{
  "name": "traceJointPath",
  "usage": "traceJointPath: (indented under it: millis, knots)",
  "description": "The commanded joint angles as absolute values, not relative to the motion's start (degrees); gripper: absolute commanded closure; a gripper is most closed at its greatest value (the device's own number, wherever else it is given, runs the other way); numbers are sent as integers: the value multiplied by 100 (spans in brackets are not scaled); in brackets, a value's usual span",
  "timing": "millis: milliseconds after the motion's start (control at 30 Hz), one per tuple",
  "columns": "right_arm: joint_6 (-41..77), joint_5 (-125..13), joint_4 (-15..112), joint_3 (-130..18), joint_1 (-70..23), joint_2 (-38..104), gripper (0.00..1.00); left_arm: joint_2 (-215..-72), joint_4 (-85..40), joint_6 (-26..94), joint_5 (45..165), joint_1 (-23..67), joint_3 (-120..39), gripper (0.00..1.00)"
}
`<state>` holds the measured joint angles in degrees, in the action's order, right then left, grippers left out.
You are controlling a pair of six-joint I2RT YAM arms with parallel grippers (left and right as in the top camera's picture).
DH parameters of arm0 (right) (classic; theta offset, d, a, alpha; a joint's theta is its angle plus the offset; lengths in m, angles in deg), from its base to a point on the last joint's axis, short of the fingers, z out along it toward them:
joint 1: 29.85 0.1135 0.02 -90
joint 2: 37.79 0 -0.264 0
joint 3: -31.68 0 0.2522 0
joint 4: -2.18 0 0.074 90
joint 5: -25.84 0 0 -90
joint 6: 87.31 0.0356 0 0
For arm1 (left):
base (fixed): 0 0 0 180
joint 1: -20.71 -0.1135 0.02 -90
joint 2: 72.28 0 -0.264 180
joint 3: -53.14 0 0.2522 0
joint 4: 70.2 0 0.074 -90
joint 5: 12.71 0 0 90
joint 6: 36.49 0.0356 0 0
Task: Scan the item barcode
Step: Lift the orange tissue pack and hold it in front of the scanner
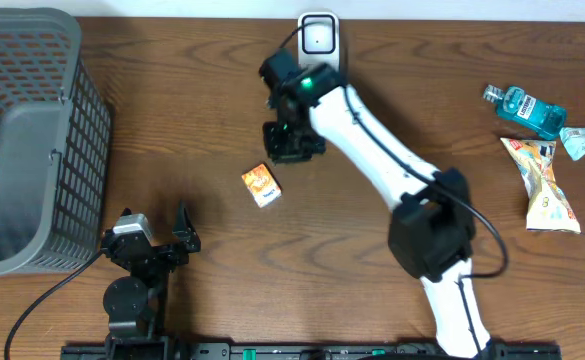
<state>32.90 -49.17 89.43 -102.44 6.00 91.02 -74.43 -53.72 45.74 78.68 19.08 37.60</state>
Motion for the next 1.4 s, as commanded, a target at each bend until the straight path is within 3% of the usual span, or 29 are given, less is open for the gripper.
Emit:
traceJointPath:
  millis: [0,100,133,200,400,467,533,633,1033,1267,1367]
  knots:
    - [4648,-4902,9118,-10244,703,9000,69,-7439,-5249,4526,7835,1895,3915,2]
    - [5317,-4906,9044,-10100,847,9004,19,-7439,-5249,4526,7835,1895,3915,2]
    - [5502,-4928,8928,-10045,915,9017,17,-7439,-5249,4526,7835,1895,3915,2]
    - [6051,-5101,8801,-9947,1044,9019,1,-7439,-5249,4526,7835,1895,3915,2]
    - [7522,-5700,8714,-9619,1221,9019,1,-7439,-5249,4526,7835,1895,3915,2]
    - [7666,-5702,8677,-9514,1219,9019,4,-7439,-5249,4526,7835,1895,3915,2]
    - [7769,-5748,8600,-9385,1212,9019,20,-7439,-5249,4526,7835,1895,3915,2]
    - [7893,-5864,8377,-9099,1210,9019,30,-7439,-5249,4526,7835,1895,3915,2]
    - [7891,-5805,6867,-8095,1210,9019,31,-7439,-5249,4526,7835,1895,3915,2]
    - [8051,-5512,6130,-7523,1217,9019,51,-7439,-5249,4526,7835,1895,3915,2]
    - [8387,-5684,6041,-7195,1219,9019,71,-7439,-5249,4526,7835,1895,3915,2]
